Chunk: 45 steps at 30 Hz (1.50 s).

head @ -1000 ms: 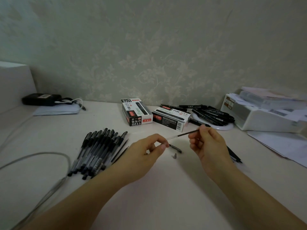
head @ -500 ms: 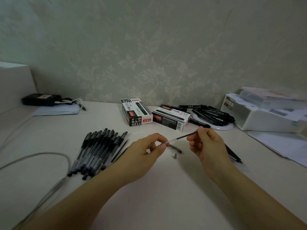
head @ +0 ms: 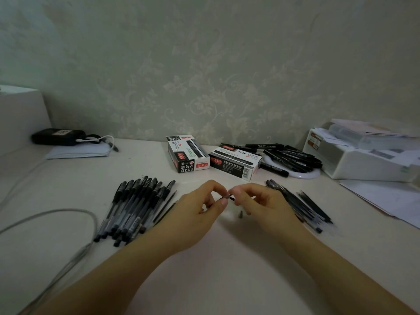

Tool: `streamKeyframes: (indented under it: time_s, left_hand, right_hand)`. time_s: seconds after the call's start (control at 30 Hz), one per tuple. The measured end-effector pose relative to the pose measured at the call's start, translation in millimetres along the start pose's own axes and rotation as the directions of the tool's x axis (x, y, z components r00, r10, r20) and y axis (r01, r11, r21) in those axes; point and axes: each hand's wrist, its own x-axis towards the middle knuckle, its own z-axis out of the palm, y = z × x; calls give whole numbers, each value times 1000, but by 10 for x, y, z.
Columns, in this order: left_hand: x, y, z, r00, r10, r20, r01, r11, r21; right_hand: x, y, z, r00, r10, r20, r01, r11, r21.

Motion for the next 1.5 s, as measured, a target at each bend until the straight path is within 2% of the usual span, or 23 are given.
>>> streamKeyframes:
  time_s: [0.07,0.13,0.23,0.33,0.57,0.6,0.7,0.8,0.9,1.13,1.23,1.33,1.43,1.5]
  left_hand:
    - [-3,2,-7,1000,2,-4,-2,1000,-7]
    - [-2,-4,-8,1000,4,-4,-4,1000,3]
    - [6,-17,-3,1000,-4,2,4,1000,21]
    - [9,-34,-2,1000,-13,2,12,999,40]
    - [-5,-42,-10,999,-38,17,37,995,89]
    - [-13,-39,-16,999,-39,26,36,994,104]
    - [-35,-13,-28,998,-34,57,26,990,136]
    - [-42,18,-29,996,-31,81,19,988,152]
    - [-42,19,-29,993,-20,117,2,989,150]
    - [-40,21,-39,998,-6,59,-11,958,288]
    - [-42,53,-62,997,23,77,-46,949,311]
    - [-43,71,-67,990,82,113,-119,915,385]
    - [-41,64,-60,987,114,112,-150,905,397]
    - [-37,60,-51,988,119,101,-149,909,389]
  right_hand:
    - [4,22,-17,999,-29,-39,26,997,-68]
    - [10,67,-52,996,-54,-76,35,971,-238]
    - [1,125,-75,998,-68,-4,58,879,-474]
    - [2,166,-66,997,-61,57,82,842,-533]
    - [19,188,-88,995,-84,52,98,883,-458]
    - [26,185,-84,997,-74,25,78,917,-390]
    - [52,146,-73,1000,7,-28,-8,1000,-25]
    - [55,133,-61,1000,16,12,-17,993,119]
    - [42,134,-40,996,-5,92,-6,993,118]
    - [27,129,-37,991,12,132,-34,986,160]
    - [27,112,-49,990,32,135,-56,983,172]
    - [9,112,-41,985,55,162,-69,995,79]
    - [-3,133,-15,990,23,138,-2,989,-148]
    - [-8,130,-7,992,-11,125,38,977,-211]
